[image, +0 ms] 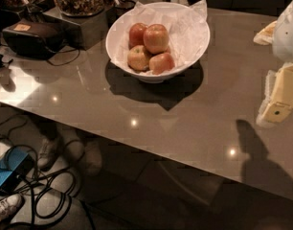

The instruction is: Pick apple from white bowl

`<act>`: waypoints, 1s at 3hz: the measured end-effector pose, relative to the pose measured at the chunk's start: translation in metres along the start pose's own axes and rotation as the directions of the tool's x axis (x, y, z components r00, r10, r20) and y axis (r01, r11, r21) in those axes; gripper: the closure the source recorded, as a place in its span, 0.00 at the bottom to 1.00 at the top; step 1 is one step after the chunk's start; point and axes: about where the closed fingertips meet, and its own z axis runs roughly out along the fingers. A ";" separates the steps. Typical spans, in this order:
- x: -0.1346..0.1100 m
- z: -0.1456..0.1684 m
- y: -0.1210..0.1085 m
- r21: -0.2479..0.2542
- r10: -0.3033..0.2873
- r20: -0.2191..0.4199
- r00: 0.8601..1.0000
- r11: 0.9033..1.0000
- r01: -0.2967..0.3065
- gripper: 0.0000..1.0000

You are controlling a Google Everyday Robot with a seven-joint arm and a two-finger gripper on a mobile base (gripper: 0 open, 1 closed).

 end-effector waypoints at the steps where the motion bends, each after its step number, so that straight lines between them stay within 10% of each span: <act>1: -0.011 -0.005 -0.004 0.014 -0.006 -0.005 1.000 1.000 0.006 0.00; 3: -0.063 -0.011 -0.005 0.036 -0.118 -0.026 0.993 0.992 0.118 0.00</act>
Offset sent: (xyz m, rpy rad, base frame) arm 0.0220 0.0508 0.0189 -0.0902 0.0122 0.0587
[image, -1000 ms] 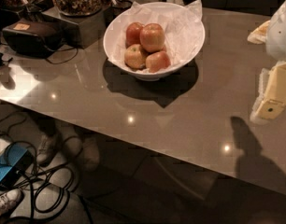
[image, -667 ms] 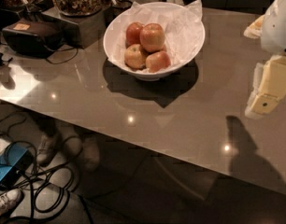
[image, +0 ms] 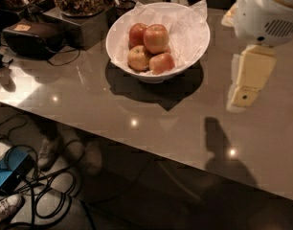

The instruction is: Pick apple from white bowl

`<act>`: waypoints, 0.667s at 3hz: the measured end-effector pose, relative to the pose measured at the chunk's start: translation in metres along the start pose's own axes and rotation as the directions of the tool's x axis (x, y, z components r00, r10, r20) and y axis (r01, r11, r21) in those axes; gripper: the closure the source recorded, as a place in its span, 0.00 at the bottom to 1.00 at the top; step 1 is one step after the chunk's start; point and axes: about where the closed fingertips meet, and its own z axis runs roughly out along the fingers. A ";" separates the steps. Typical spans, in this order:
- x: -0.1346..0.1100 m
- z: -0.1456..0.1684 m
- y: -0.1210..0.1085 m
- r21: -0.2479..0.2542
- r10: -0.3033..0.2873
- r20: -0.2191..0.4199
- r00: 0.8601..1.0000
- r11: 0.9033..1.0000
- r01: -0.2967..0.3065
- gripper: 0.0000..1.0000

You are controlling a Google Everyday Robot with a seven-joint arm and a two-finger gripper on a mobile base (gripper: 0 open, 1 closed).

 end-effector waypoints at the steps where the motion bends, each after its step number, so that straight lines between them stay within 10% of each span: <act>1: -0.002 0.000 0.000 0.002 -0.003 0.002 1.000 1.000 0.003 0.00; 2: -0.012 0.004 -0.013 -0.024 0.046 0.054 0.997 0.999 -0.045 0.00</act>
Offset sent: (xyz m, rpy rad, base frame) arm 0.0344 0.0191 0.0016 0.1751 0.0845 -0.0705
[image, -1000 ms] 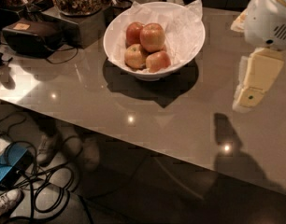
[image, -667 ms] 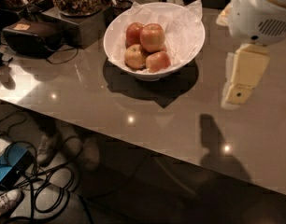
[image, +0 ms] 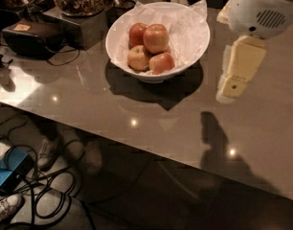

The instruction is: Pick apple from white bowl

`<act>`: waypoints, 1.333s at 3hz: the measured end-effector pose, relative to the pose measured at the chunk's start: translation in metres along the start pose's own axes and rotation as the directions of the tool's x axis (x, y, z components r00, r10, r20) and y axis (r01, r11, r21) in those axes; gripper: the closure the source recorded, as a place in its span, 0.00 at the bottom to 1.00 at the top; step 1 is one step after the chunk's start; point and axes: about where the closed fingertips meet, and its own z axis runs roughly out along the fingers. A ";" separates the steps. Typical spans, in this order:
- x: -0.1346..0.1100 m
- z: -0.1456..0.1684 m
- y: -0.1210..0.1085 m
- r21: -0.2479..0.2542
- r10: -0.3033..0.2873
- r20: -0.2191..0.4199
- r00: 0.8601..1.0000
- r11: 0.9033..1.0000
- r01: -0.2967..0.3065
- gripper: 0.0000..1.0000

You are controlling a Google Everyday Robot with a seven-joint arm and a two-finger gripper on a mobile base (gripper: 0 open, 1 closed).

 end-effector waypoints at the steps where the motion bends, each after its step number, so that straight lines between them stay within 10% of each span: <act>1: -0.023 0.002 -0.027 -0.039 0.082 0.061 0.995 0.996 -0.079 0.00; 4: -0.068 0.003 -0.076 -0.035 0.168 0.158 0.973 0.986 -0.164 0.00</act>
Offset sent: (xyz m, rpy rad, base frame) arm 0.0861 0.0669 0.0425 0.1750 0.1159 -0.0808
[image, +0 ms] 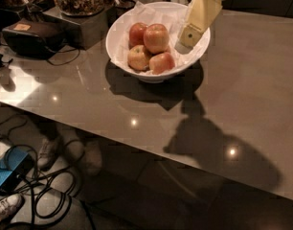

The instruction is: Pick apple from white bowl

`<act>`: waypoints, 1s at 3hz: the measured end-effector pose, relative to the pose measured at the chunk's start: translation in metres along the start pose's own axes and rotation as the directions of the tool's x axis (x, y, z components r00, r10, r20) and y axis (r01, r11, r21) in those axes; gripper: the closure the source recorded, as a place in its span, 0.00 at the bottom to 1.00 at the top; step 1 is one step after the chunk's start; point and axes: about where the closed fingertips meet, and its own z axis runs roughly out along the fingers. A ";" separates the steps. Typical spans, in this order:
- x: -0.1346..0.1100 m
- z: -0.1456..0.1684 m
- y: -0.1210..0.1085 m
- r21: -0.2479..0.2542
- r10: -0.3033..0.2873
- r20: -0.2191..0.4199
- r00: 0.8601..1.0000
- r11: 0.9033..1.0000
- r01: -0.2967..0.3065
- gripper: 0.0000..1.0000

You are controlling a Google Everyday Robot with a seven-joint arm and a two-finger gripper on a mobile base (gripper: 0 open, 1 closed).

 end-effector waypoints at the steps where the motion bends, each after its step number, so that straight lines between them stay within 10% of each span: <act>1: -0.036 0.028 -0.048 -0.036 0.127 0.024 0.992 0.991 -0.126 0.00; 3: -0.045 0.040 -0.066 -0.013 0.149 0.107 0.983 0.989 -0.148 0.00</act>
Offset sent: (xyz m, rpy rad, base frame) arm 0.0911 0.0351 0.0057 0.0682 0.1604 -0.1106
